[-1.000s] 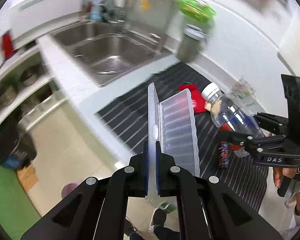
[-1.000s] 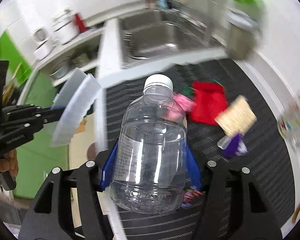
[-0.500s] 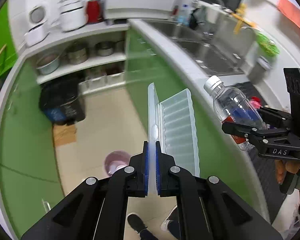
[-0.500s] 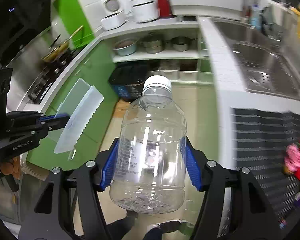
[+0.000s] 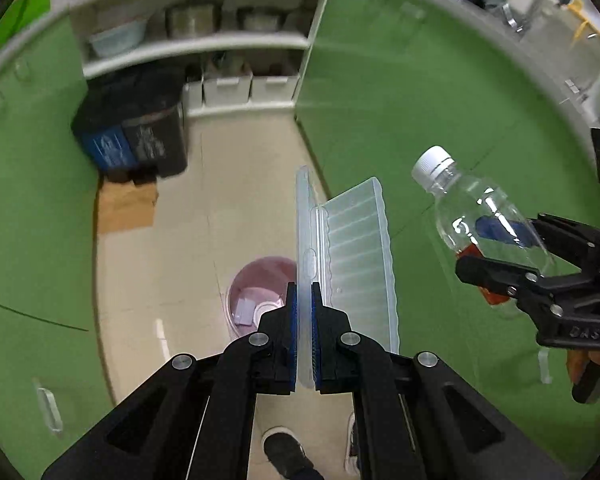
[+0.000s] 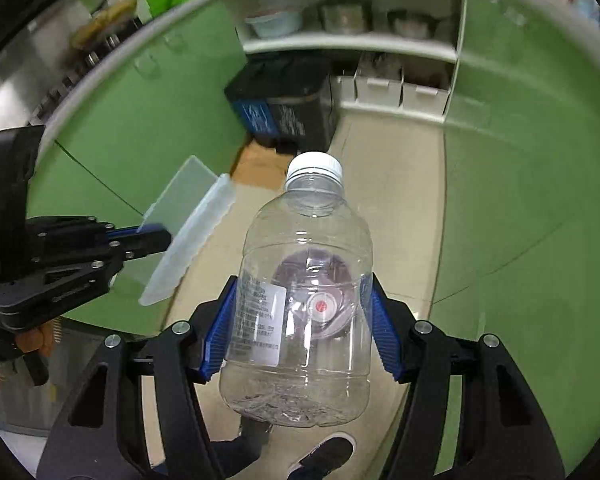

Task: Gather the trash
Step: 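Carry the container and bottle to the wastebasket and release both, then return both tools from the wastebasket to the mat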

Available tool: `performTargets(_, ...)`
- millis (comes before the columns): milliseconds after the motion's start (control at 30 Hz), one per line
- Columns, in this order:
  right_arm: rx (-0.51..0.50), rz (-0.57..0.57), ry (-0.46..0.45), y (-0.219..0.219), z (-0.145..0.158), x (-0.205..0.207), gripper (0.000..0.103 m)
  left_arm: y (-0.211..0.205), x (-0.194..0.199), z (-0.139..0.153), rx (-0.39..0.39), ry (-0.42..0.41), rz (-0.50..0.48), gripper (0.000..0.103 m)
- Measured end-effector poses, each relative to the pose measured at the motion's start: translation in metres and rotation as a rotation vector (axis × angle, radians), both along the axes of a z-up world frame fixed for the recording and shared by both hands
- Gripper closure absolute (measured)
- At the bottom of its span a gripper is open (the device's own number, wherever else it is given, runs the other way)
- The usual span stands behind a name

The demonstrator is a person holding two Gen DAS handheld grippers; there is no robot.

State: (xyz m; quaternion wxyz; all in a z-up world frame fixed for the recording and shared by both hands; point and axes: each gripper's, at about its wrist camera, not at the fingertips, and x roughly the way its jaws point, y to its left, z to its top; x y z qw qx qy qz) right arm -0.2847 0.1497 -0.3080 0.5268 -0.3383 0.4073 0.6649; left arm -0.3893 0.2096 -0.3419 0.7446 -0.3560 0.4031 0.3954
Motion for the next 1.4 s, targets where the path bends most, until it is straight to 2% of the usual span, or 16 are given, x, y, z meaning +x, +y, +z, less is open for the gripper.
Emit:
performTargets(67,-0.013,0.007,0.000,0.004,-0.037,0.004,0.043,0.008,-0.002,-0.040,-0.007,-0.002,0.004,0.097)
performTargets(133,-0.023,0.012,-0.004,0.010,-0.067,0.004,0.043,0.014,-0.003,-0.068,-0.011,-0.004,0.012,0.096)
performTargets(233,-0.032,0.019,-0.002,0.011,-0.096,0.006,0.043,0.022,-0.005,-0.100,-0.009,-0.004,0.029,0.086)
performTargets(267,-0.034,0.022,-0.004,0.015,-0.103,0.006,0.043,0.025,-0.006,-0.108,-0.004,-0.005,0.041,0.051)
performTargets(300,-0.036,0.024,-0.004,0.017,-0.110,0.006,0.042,0.027,-0.008,-0.114,0.002,-0.012,0.054,0.004)
performTargets(433,-0.046,0.035,-0.004,0.022,-0.126,0.006,0.042,0.034,-0.013,-0.120,0.026,-0.034,0.090,0.006)
performTargets(833,-0.073,0.121,0.033,0.044,-0.149,-0.024,0.041,0.032,-0.056,-0.100,0.052,-0.047,0.196,0.006)
performTargets(867,-0.071,0.124,0.035,0.045,-0.150,-0.025,0.039,0.031,-0.060,-0.099,0.056,-0.046,0.203,0.006)
performTargets(900,-0.069,0.126,0.039,0.047,-0.151,-0.027,0.030,0.030,-0.062,-0.098,0.059,-0.047,0.208,0.006)
performTargets(933,-0.061,0.121,0.044,0.049,-0.151,-0.028,0.003,0.030,-0.063,-0.097,0.062,-0.047,0.211,0.006)
performTargets(1067,-0.047,0.090,0.027,0.053,-0.148,-0.025,0.003,0.026,-0.064,-0.095,0.070,-0.047,0.207,0.006)
performTargets(1267,-0.048,0.028,0.014,0.042,-0.129,-0.010,0.003,0.018,-0.054,-0.078,0.079,-0.046,0.186,0.006)
performTargets(1367,-0.039,-0.009,0.010,0.035,-0.103,0.000,0.003,0.010,-0.046,-0.055,0.080,-0.042,0.165,0.006)
performTargets(1400,-0.035,-0.024,0.011,0.029,-0.086,0.004,0.003,0.006,-0.042,-0.043,0.079,-0.041,0.157,0.006)
